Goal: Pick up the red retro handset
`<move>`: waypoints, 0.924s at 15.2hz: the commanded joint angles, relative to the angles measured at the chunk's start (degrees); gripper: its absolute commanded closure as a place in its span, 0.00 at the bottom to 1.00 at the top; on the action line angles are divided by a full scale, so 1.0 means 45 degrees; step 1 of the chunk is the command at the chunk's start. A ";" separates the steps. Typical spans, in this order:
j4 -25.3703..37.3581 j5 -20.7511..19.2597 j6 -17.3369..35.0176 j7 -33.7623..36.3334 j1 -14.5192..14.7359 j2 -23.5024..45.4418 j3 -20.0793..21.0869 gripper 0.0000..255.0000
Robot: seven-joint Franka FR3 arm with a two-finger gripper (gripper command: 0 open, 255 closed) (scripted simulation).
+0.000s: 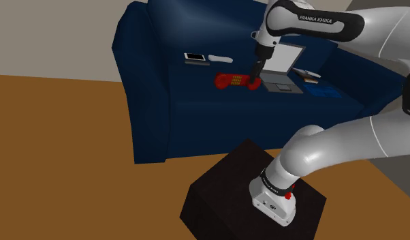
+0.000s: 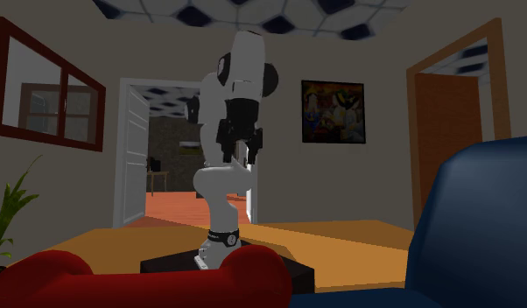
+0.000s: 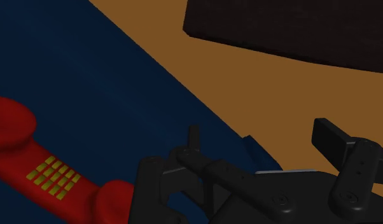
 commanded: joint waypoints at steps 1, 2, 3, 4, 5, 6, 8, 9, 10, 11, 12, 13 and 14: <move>0.0332 -0.0168 0.0383 -0.0935 0.0025 0.0674 -0.0575 0.00; 0.0548 -0.0213 0.0572 -0.1395 0.0044 0.1065 -0.0863 0.00; 0.0783 -0.0236 0.0757 -0.1858 0.0073 0.1473 -0.1150 0.00; 0.1035 -0.0235 0.0938 -0.2325 0.0105 0.1897 -0.1433 0.00; 0.1306 -0.0207 0.1113 -0.2799 0.0137 0.2338 -0.1710 0.00; 0.1594 -0.0152 0.1282 -0.3280 0.0168 0.2796 -0.1978 0.00; 0.2226 0.0046 0.1595 -0.4265 0.0222 0.3763 -0.2493 0.00; 0.2569 0.0189 0.1736 -0.4770 0.0243 0.4272 -0.2738 0.00; 0.2931 0.0360 0.1865 -0.5281 0.0263 0.4796 -0.2977 0.00; 0.3312 0.0564 0.1980 -0.5802 0.0264 0.5338 -0.3197 0.00; 0.3712 0.0797 0.2079 -0.6329 0.0252 0.5896 -0.3401 0.00; 0.4133 0.1057 0.2160 -0.6861 0.0219 0.6469 -0.3584 0.00; 0.4576 0.1343 0.2221 -0.7395 0.0163 0.7057 -0.3743 0.00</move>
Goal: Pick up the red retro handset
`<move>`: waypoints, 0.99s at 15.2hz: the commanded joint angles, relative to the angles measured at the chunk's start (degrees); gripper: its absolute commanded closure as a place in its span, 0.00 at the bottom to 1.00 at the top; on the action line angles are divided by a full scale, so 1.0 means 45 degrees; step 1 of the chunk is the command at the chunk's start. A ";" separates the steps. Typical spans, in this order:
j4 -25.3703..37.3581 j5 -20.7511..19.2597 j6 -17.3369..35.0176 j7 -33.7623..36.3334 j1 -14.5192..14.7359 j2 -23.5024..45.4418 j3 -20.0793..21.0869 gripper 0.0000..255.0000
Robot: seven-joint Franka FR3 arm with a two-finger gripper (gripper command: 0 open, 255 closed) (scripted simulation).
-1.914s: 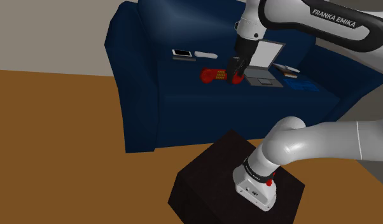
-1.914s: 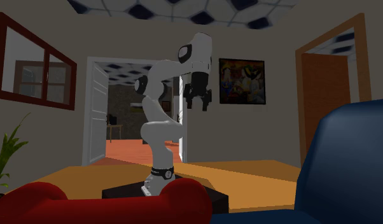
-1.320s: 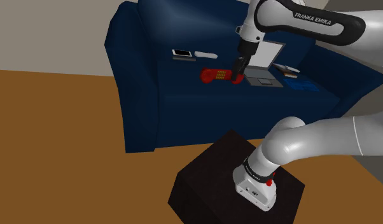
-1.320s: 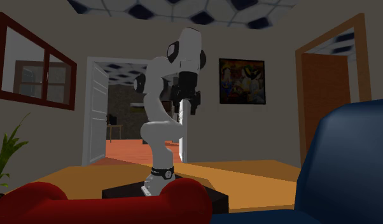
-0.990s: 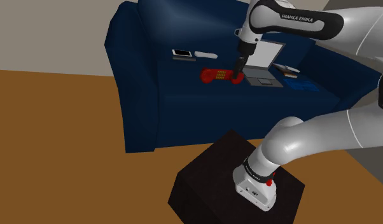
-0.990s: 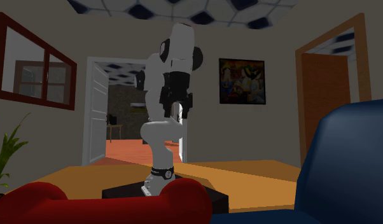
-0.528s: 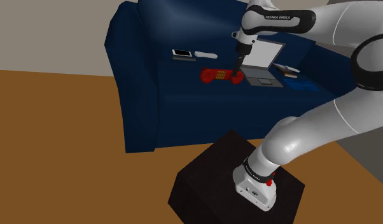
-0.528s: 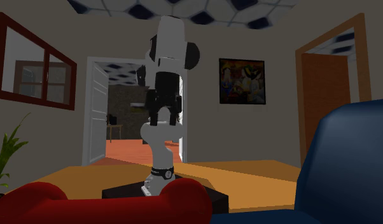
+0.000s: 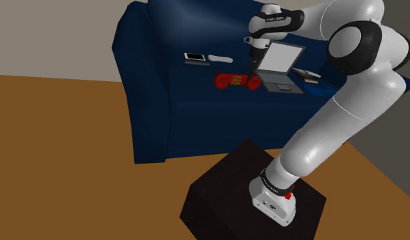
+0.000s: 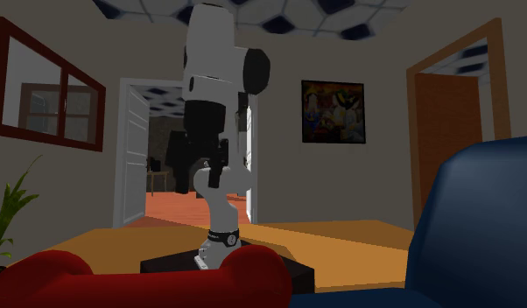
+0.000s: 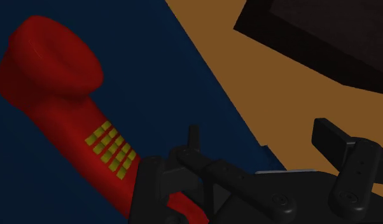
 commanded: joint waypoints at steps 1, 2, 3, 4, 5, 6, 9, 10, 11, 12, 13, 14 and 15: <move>0.0943 0.0594 0.0098 -0.1103 -0.0103 0.1220 -0.0297 0.00; 0.1431 0.0915 0.0113 -0.1629 -0.0220 0.1828 -0.0393 0.00; 0.1944 0.1243 0.0104 -0.2143 -0.0368 0.2443 -0.0456 0.00; 0.2483 0.1573 0.0069 -0.2642 -0.0544 0.3061 -0.0490 0.00; 0.3049 0.1899 0.0008 -0.3121 -0.0749 0.3681 -0.0490 0.00; 0.3644 0.2215 -0.0077 -0.3575 -0.0982 0.4301 -0.0459 0.00; 0.5631 0.3075 -0.0486 -0.4776 -0.1791 0.6163 -0.0235 0.00; 0.6372 0.3326 -0.0673 -0.5118 -0.2093 0.6790 -0.0122 0.00; 0.7164 0.3562 -0.0889 -0.5433 -0.2404 0.7427 -0.0001 0.00; 0.8013 0.3778 -0.1136 -0.5717 -0.2733 0.8078 0.0137 0.00; 0.8935 0.3982 -0.1419 -0.5974 -0.3071 0.8752 0.0279 0.00; 0.9950 0.4169 -0.1747 -0.6200 -0.3431 0.9459 0.0434 0.00; 1.0306 0.4219 -0.1865 -0.6263 -0.3561 0.9696 0.0498 0.00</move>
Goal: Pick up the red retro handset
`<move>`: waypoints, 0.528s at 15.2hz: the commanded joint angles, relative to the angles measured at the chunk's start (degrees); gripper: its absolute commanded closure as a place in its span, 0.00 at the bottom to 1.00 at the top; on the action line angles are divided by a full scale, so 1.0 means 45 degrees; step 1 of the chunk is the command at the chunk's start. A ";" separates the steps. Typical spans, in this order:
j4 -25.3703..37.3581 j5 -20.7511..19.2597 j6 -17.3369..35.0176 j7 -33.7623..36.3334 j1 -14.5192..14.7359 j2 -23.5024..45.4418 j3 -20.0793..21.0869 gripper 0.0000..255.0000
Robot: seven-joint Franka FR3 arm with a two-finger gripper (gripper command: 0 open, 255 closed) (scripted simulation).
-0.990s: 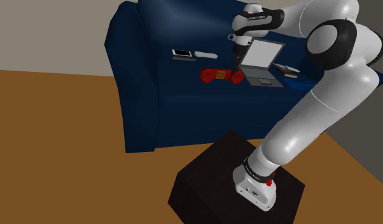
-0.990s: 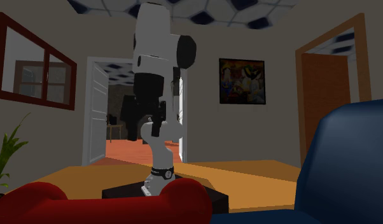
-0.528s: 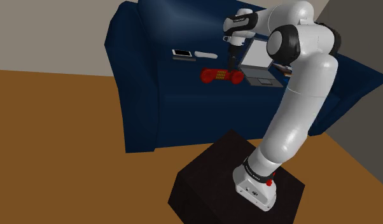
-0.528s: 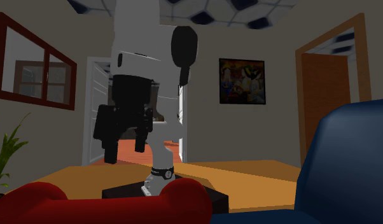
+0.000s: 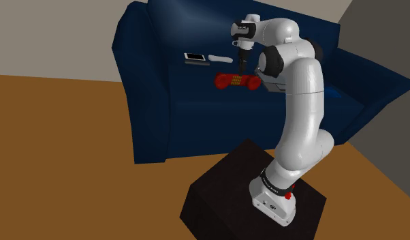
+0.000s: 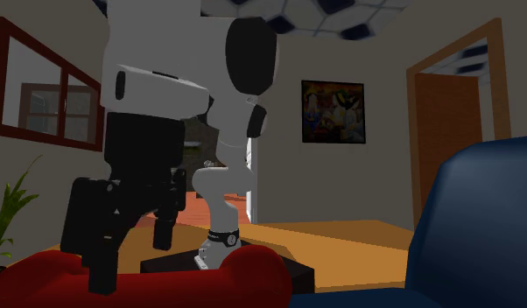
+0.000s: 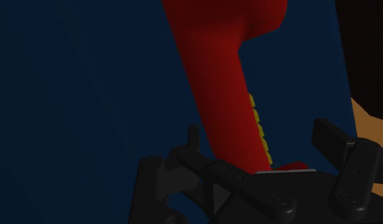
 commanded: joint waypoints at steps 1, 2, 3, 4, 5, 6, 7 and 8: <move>0.0594 0.0147 -0.0097 -0.0179 -0.0243 0.0513 0.0125 0.00; 0.0442 0.0155 0.0064 -0.0183 -0.0221 0.0528 0.0134 0.00; 0.0288 0.0164 0.0226 -0.0187 -0.0198 0.0543 0.0142 0.00; 0.0156 0.0178 0.0380 -0.0192 -0.0182 0.0570 0.0152 0.00; 0.0022 0.0192 0.0535 -0.0197 -0.0165 0.0596 0.0161 0.00; -0.0107 0.0206 0.0687 -0.0202 -0.0150 0.0625 0.0172 0.00; -0.0299 0.0232 0.0922 -0.0210 -0.0129 0.0677 0.0190 0.00; -0.0303 0.0231 0.0924 -0.0210 -0.0128 0.0675 0.0189 0.00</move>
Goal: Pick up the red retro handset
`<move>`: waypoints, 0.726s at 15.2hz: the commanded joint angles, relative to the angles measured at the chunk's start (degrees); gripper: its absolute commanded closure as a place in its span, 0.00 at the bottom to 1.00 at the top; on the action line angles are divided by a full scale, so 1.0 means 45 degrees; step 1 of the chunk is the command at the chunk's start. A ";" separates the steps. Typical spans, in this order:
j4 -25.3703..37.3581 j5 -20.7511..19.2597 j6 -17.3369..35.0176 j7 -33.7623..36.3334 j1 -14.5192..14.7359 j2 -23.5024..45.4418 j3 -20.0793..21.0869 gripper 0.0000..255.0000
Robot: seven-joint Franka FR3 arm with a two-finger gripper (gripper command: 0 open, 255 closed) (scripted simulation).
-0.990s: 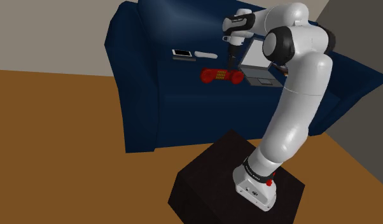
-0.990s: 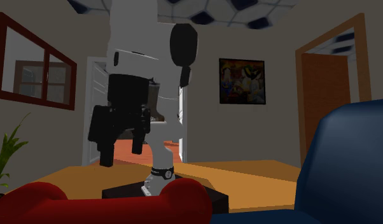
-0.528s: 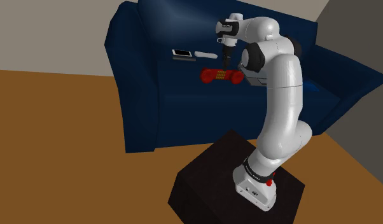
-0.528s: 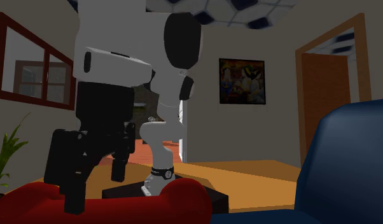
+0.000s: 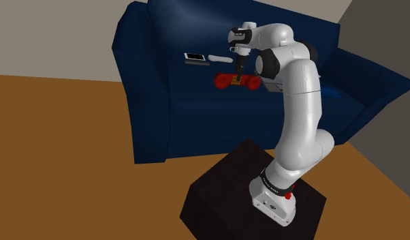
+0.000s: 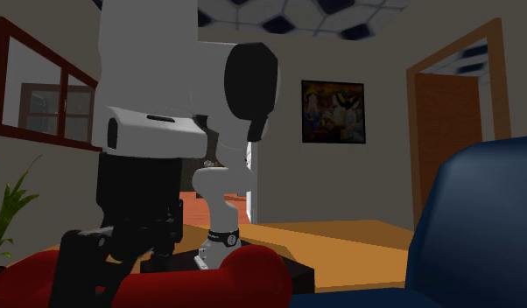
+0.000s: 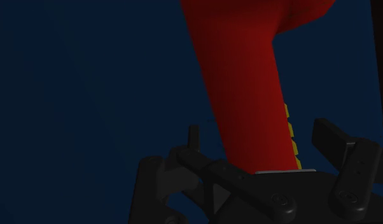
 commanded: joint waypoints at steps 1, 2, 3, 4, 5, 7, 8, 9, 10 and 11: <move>-0.0075 0.0009 0.0098 -0.0009 0.0005 0.0016 0.0005 0.00; -0.0030 0.0014 0.0073 -0.0007 -0.0006 0.0036 0.0009 1.00; -0.0051 0.0011 0.0082 -0.0010 -0.0002 0.0024 0.0006 1.00; -0.0045 0.0012 0.0079 -0.0011 -0.0004 0.0028 0.0007 1.00; -0.0041 0.0012 0.0077 -0.0011 -0.0006 0.0030 0.0007 1.00; -0.0034 0.0013 0.0073 -0.0011 -0.0008 0.0033 0.0007 1.00; -0.0033 0.0013 0.0073 -0.0009 -0.0007 0.0034 0.0008 1.00; -0.0038 0.0013 0.0077 -0.0009 -0.0005 0.0033 0.0008 1.00; -0.0034 0.0013 0.0075 -0.0009 -0.0006 0.0034 0.0008 1.00; -0.0074 0.0010 0.0097 -0.0009 0.0005 0.0017 0.0005 1.00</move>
